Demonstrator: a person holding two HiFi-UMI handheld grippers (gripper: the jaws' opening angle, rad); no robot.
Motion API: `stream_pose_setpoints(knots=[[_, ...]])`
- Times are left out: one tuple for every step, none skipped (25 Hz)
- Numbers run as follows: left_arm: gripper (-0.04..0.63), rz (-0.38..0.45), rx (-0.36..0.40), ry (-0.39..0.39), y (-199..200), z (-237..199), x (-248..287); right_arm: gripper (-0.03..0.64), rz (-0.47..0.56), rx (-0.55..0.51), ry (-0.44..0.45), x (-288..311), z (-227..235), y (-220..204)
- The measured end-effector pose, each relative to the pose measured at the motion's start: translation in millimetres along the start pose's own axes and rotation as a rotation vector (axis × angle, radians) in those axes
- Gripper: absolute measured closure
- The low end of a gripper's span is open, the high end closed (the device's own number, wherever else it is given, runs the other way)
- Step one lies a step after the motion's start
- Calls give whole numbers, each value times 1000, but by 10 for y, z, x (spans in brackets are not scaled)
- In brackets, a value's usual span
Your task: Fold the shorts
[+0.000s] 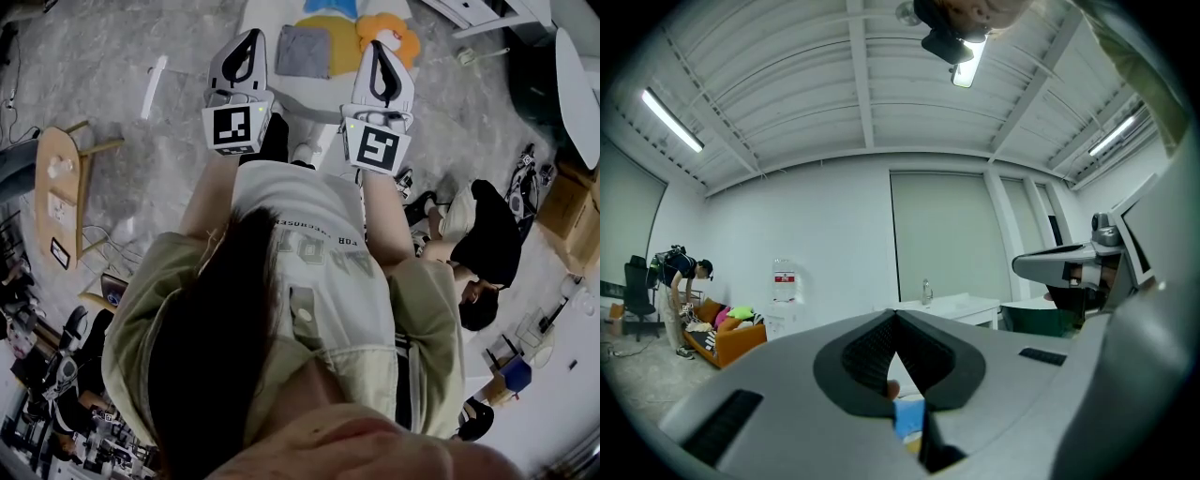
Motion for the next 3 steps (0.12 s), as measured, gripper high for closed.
stream_pose_setpoints(knots=[[588, -1, -1, -1, 3, 1, -4, 618, -1, -7, 2, -4, 2, 6], [588, -2, -2, -1, 7, 2, -6, 618, -1, -10, 2, -6, 3, 16], [588, -2, -4, -2, 13, 3, -7, 618, 1, -10, 1, -6, 5, 27]])
Point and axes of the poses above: the fingertips, and each gripper's own axes: x forward along the fingers, z to its right, y out of its top, the point moved 8 cm from there along -x, backward along the fingers, and after that the axes turned 8 degrees about -y, right-handed, at the moved point
